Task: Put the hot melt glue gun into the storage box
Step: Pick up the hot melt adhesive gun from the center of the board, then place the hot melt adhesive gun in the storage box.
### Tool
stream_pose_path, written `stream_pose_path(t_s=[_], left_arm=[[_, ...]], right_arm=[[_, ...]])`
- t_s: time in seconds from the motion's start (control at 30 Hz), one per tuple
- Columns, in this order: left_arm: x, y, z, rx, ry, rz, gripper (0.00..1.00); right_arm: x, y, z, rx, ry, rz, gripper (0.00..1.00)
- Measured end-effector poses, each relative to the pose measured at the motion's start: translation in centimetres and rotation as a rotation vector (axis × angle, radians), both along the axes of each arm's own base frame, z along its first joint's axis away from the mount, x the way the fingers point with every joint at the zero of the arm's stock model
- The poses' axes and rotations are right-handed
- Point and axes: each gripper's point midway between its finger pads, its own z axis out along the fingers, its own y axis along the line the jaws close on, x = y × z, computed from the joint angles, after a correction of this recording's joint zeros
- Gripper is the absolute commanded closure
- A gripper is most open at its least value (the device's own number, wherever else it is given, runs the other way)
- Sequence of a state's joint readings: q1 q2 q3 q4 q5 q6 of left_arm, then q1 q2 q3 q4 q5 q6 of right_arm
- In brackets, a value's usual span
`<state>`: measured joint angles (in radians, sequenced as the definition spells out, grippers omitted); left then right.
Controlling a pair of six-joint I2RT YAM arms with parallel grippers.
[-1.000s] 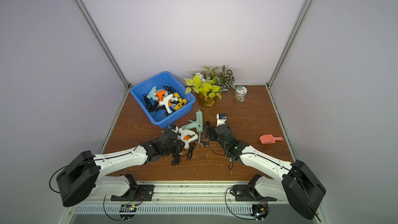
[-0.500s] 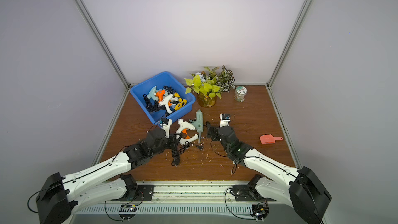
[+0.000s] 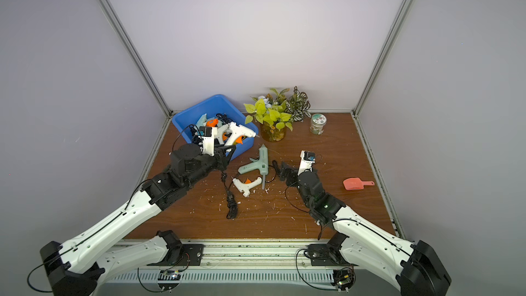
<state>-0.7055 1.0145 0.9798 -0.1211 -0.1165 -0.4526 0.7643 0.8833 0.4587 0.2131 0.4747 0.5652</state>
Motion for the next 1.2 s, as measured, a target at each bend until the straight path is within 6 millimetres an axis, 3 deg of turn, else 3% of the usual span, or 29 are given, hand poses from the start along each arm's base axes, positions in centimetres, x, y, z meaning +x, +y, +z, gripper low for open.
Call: stream_pose_path(t_s=[0.2,0.63,0.83,1.2], left_arm=[[2.8,0.9,3.6,0.034,-0.105,0.069,1.0],[11.7,11.1,9.0,-0.12,-0.231,0.243,1.0],[14.9,12.9,7.3,-0.148,-0.2,0.25,1.0],[19.5,11.5,1.2,-0.198,-0.075,0.206,1.0]], right_arm=[[-0.2,-0.6,0.7,0.016,-0.026,-0.017,0.01],[0.0,-0.4,0.0,0.001,-0.011,-0.019,0.01],[0.4,0.1,-1.5,-0.032,0.024,-0.015,0.01],[0.9,1.3,-2.7,-0.052,0.066,0.018,0.01]])
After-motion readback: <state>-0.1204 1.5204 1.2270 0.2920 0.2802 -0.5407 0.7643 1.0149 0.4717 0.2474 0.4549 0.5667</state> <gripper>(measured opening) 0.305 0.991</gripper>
